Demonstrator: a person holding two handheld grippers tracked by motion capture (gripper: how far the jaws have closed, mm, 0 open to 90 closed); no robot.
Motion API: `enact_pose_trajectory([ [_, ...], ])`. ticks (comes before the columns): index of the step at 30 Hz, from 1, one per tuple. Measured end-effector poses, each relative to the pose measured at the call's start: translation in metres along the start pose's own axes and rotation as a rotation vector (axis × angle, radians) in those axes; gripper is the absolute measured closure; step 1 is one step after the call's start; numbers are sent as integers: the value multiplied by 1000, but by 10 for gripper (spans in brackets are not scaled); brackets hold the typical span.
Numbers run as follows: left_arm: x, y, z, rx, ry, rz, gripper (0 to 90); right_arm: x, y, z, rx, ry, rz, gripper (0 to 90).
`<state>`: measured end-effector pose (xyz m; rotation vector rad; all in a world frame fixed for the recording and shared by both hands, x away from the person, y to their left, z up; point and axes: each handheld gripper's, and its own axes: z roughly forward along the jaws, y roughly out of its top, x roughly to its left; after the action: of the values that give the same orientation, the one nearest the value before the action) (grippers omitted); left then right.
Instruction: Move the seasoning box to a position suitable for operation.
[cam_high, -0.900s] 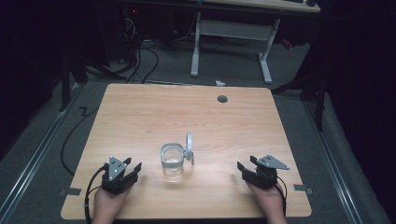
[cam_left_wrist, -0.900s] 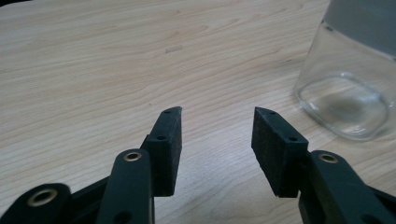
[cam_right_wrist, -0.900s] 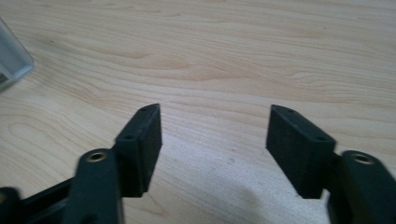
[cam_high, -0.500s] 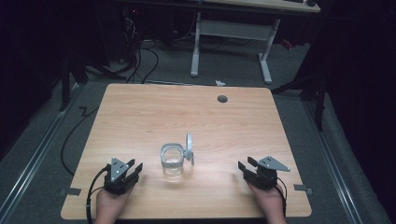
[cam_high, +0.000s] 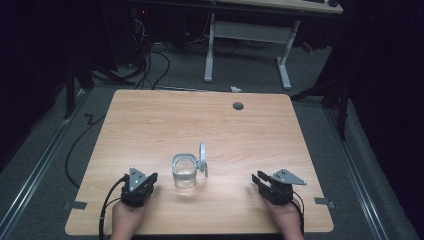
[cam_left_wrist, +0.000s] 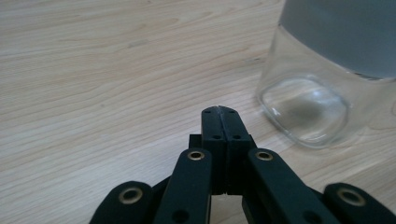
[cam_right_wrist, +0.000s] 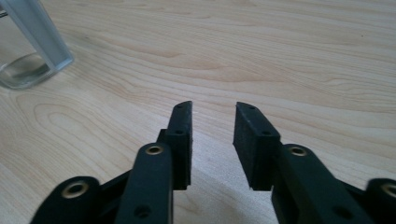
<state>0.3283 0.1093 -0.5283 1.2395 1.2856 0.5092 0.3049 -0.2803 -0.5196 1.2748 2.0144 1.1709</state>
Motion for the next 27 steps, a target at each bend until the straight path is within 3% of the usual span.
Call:
enact_pose_trajectory([
  [2,-9,-4,5,0,-10,13,900,1,0,0,-1,-1,-4,748],
  [10,-23,-8,10,8,-31,12,900,2,-1,0,11,-3,-14,787],
  [27,-39,-16,6,32,-61,18,900,-1,-2,2,12,-17,4,712],
])
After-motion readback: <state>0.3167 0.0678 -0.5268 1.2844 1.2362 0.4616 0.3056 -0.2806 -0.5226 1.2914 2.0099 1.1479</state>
